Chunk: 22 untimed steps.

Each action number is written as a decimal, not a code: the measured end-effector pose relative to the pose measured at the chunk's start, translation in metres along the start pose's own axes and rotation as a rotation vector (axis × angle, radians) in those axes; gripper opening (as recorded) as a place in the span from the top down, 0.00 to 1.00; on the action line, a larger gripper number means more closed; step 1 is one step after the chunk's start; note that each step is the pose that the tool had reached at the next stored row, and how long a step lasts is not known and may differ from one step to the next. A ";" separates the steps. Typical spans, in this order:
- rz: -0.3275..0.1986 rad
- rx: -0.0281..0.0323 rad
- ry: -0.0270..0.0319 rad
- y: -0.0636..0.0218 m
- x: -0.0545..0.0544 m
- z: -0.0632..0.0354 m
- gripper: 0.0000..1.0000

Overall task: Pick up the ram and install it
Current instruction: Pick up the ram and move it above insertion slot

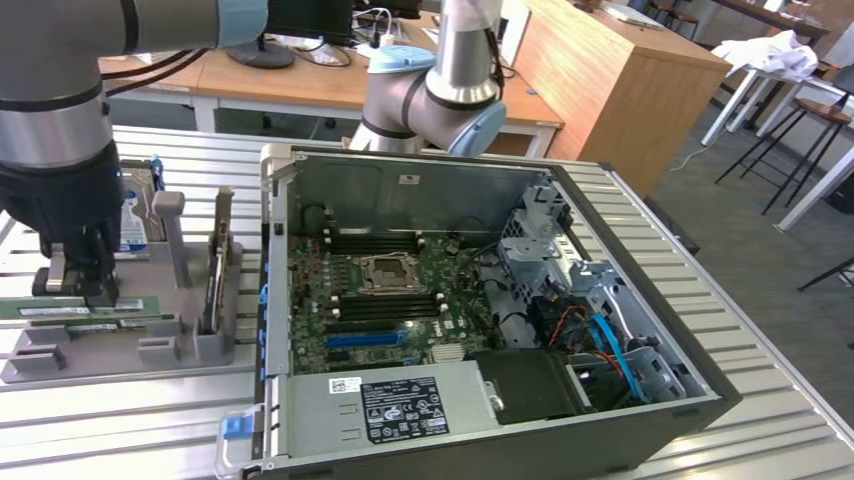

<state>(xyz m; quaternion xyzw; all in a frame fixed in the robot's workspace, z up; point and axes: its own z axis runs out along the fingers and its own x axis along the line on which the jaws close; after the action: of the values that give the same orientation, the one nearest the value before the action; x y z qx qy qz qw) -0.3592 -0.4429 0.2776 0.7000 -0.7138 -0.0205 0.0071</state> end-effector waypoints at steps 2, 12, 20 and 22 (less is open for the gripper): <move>0.001 -0.0001 0.0001 0.0002 0.000 -0.0060 0.89; 0.003 0.0001 0.0025 0.0019 -0.001 -0.0477 0.89; 0.003 0.0001 0.0026 0.0024 -0.001 -0.0621 0.89; 0.003 0.0001 0.0026 0.0026 -0.001 -0.0664 0.89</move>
<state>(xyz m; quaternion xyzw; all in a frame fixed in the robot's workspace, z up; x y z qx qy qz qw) -0.3592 -0.4429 0.3441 0.6990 -0.7148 -0.0195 0.0080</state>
